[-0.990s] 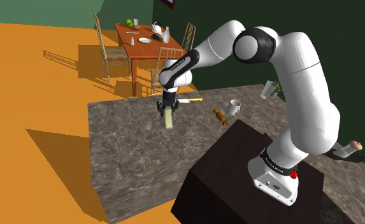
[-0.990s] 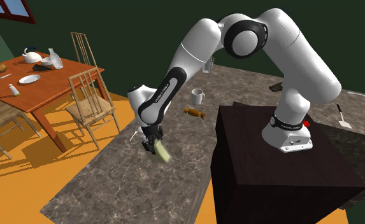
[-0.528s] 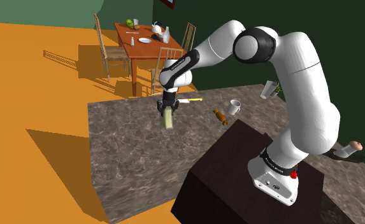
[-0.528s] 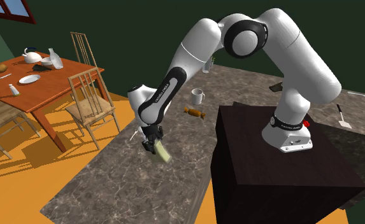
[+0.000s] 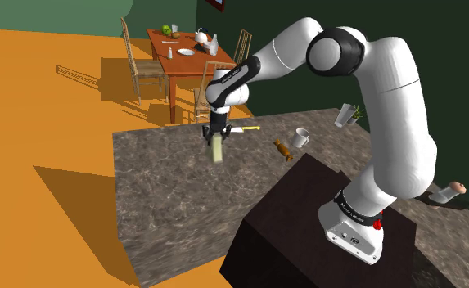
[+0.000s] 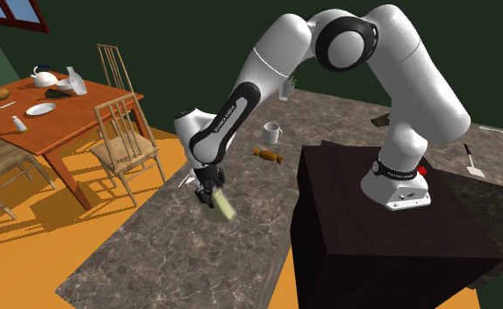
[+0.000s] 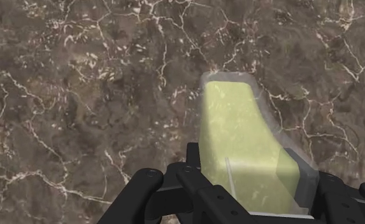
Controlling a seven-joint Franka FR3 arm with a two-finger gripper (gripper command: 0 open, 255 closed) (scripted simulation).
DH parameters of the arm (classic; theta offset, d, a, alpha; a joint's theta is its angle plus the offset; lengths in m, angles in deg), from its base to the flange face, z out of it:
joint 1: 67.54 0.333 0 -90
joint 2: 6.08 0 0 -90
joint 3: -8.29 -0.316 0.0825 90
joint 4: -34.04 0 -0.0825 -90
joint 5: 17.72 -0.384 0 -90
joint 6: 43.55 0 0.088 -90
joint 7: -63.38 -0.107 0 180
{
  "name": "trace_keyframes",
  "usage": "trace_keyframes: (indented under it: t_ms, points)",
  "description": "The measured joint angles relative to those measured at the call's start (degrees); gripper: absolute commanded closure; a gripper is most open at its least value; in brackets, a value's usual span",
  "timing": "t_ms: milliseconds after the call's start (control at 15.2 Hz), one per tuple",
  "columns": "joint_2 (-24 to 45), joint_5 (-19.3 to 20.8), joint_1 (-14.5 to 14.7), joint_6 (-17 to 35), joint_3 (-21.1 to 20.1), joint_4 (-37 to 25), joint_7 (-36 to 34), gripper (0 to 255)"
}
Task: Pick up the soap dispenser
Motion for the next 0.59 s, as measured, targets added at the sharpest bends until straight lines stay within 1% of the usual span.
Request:
trace_keyframes:
  t_ms: [594]
  points:
    - [-5.2, 0.3, 0.0, -3.8, 0.2, 1.3, -0.7, 255]
